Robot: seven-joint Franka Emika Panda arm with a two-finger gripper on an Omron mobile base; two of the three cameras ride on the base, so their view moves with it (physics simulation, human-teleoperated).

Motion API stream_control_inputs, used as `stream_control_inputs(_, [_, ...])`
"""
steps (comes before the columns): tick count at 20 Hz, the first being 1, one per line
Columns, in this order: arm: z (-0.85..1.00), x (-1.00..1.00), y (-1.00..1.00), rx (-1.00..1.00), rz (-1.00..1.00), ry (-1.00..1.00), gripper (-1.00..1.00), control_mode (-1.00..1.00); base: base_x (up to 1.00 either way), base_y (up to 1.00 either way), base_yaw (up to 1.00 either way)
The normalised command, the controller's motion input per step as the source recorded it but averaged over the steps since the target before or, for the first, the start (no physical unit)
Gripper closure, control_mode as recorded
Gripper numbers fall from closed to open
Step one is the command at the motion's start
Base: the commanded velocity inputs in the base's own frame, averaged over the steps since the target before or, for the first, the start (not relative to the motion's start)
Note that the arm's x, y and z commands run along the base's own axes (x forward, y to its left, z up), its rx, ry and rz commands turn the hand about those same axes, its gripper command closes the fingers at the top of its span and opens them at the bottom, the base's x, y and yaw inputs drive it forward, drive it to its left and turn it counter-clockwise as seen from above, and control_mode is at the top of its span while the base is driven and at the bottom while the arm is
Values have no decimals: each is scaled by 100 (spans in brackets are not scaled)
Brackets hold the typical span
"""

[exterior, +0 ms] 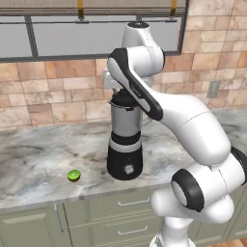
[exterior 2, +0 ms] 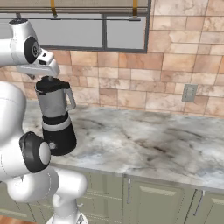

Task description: Open the blender lid, put the kiwi in the blender, close the lid, and start the blender.

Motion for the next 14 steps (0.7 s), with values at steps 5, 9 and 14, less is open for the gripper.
stream_control_inputs(5, [-13,19,0,0,0,0,-100,-100,0,0,0])
stream_control_inputs(9, [-7,19,0,0,0,0,-100,-100,0,0,0])
stream_control_inputs(14, [-8,11,0,0,0,0,-100,-100,0,0,0])
